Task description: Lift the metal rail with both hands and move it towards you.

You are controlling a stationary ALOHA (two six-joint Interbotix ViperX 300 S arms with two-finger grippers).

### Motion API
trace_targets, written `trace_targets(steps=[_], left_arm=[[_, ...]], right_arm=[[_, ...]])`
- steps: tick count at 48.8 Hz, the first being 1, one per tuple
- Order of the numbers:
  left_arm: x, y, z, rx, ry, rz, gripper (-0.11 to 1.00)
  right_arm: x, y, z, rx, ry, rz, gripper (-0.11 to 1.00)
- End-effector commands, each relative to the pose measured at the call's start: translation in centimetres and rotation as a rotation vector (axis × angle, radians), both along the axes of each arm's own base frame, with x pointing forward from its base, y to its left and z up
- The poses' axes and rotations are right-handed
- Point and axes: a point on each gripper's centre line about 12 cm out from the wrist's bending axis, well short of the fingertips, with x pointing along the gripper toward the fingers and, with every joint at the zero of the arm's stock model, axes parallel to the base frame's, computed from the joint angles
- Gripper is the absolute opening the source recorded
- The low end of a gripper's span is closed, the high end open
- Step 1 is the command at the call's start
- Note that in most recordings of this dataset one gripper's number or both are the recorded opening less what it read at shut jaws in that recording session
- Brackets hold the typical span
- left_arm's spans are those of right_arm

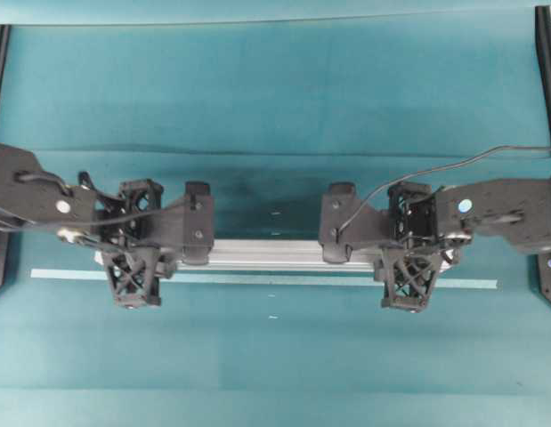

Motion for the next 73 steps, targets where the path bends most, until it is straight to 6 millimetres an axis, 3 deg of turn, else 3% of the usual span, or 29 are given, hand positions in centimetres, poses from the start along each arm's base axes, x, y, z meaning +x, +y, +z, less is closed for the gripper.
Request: trace_targets(steps=[1, 22, 45, 65, 73], left_arm=[[0.1, -0.1, 3.3, -0.003, -0.035, 0.004, 0.29], [-1.5, -0.1, 13.6, -0.005, -0.031, 0.025, 0.29], [-2.6, -0.3, 22.8, -0.032, 0.008, 0.102, 0.29], [-2.6, -0.4, 29.8, -0.052, -0.103, 0.121, 0.29], [-2.2, -1.0, 30.5, -0.057, -0.12, 0.103, 0.29]], right_arm=[[0.4, 0.0, 2.9, 0.012, -0.016, -0.032, 0.42], [-0.6, 0.1, 13.4, 0.037, 0.007, -0.153, 0.42], [-0.6, 0.3, 21.7, 0.064, 0.04, -0.196, 0.42], [-0.6, 0.2, 29.0, 0.081, -0.083, -0.216, 0.42], [-0.8, 0.3, 30.6, 0.085, -0.128, -0.221, 0.42]])
